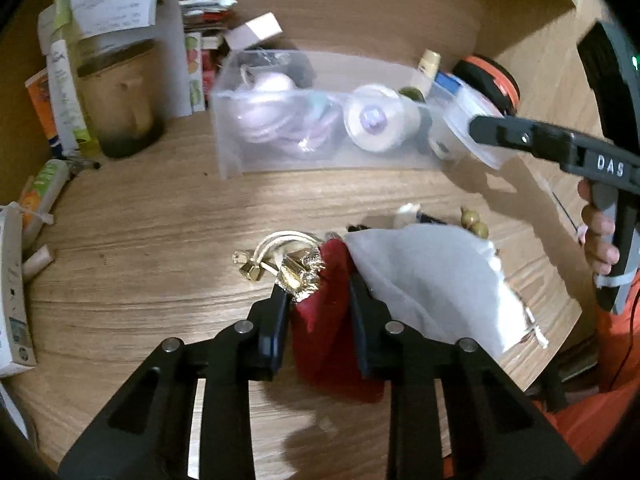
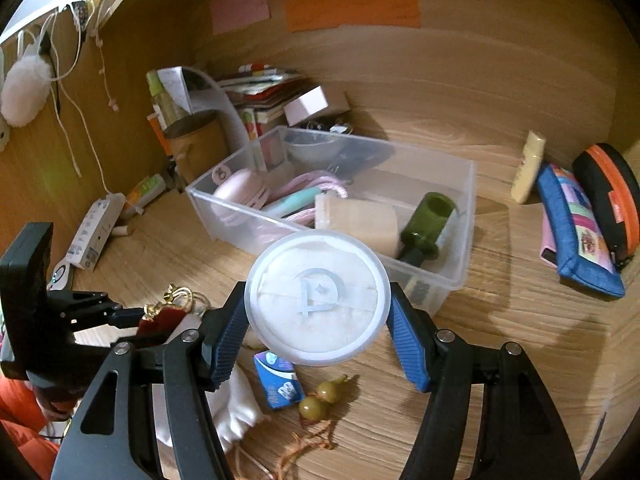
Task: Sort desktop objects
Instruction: 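Grasp the white lidded jar with the right gripper while the left reaches the red cloth, then lower the jar into the bin while the left drops the red pouch with keys inside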
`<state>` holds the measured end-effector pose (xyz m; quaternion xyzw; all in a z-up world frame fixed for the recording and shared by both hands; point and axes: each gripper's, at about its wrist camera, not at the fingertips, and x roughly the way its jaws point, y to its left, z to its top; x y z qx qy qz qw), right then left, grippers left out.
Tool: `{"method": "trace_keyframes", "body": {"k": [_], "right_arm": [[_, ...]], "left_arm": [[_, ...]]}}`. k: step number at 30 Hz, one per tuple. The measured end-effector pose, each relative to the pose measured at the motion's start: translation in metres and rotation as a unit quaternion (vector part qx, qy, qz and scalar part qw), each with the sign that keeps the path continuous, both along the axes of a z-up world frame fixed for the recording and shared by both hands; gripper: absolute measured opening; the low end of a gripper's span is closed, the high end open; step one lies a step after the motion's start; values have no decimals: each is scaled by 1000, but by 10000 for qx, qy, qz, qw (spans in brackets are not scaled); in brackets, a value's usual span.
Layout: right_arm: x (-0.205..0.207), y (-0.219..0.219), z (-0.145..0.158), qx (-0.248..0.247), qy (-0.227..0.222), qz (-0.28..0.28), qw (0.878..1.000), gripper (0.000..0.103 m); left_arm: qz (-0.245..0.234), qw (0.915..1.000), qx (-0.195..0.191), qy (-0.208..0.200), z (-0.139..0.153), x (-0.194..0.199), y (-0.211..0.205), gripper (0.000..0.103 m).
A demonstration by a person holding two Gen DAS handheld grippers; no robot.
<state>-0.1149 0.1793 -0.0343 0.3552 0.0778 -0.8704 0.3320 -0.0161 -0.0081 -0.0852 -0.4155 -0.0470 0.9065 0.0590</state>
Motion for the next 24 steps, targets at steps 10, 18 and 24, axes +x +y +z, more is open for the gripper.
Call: {"method": "trace_keyframes", "body": {"k": [10, 18, 24], "right_arm": [[-6, 18, 13, -202, 141, -152, 9996, 62], [-12, 23, 20, -302, 201, -209, 9991, 62], [-18, 28, 25, -401, 241, -281, 9985, 62]], "left_arm": [[349, 9987, -66, 375, 31, 2, -16, 26], [509, 9946, -69, 902, 69, -8, -34, 26], [552, 9921, -84, 1123, 88, -21, -39, 26]]}}
